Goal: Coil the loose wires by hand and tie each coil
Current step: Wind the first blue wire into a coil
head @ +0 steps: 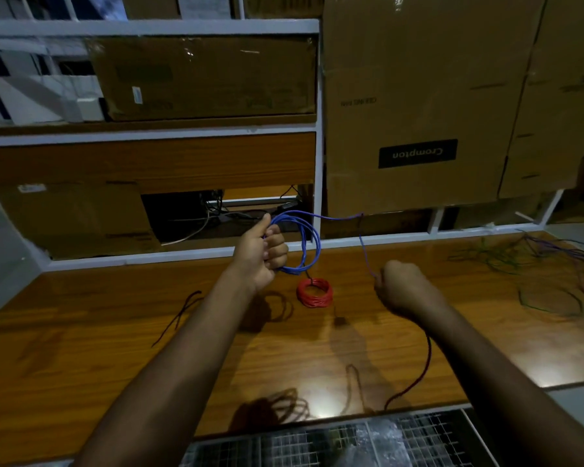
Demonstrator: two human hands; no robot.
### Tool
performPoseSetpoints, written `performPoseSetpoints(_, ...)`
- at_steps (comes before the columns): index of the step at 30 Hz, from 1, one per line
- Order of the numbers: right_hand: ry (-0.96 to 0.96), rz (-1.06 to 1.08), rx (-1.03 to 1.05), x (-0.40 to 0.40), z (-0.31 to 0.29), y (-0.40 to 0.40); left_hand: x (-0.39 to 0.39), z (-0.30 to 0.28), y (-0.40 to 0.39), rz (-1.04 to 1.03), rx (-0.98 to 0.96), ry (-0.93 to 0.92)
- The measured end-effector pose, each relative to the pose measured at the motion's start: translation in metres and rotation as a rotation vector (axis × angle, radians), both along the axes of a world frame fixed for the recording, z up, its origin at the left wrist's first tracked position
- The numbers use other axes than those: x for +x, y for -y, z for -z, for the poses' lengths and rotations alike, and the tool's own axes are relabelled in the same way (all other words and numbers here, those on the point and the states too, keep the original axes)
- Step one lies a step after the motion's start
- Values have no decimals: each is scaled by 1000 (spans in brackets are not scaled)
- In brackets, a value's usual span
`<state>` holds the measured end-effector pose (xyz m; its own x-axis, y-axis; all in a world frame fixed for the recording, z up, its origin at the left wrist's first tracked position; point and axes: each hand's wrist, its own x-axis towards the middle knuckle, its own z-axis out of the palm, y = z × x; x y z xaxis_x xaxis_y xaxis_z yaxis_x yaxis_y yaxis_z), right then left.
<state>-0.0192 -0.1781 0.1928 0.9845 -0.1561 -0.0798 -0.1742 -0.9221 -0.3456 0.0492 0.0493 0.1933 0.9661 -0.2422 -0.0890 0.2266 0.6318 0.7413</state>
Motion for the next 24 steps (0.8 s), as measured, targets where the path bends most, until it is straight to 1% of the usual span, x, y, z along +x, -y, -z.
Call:
performPoseSetpoints(4, -178, -382, -290, -36, -13, -26, 2, -4, 4, -18, -3, 4)
performPoseSetpoints(6, -183, -592, -368, -47, -19, -34, 2, -4, 8, -21, 6, 5)
performPoseSetpoints(8, -97, -726, -344, -49, -27, -38, 2, -4, 12, -24, 24, 8)
performPoseSetpoints(9, -24, -781, -299, -47, -30, -39, 1, -5, 13, -21, 32, 11)
performPoseSetpoints(11, 190, -878, -205, -38, -35, -38, -2, -5, 16, -5, 43, 20)
performPoseSetpoints(13, 383, -882, -95, -31, -38, -36, -4, -4, 17, 19, 58, 27)
performPoseSetpoints(15, 515, -780, 4, -25, -38, -32, -7, -4, 18, 53, 65, 40)
performPoseSetpoints(17, 590, -629, 94, -18, -36, -27, -10, -5, 19, 79, 85, 63)
performPoseSetpoints(19, 659, -518, 145, -9, -32, -22, -14, -7, 20, 79, 159, 98)
performPoseSetpoints(22, 741, -467, 158, 0, -25, -19, -19, -10, 23, 72, 287, 131)
performPoseSetpoints(24, 765, -457, 214, 2, -24, -21, -20, -10, 26, 89, 330, 130)
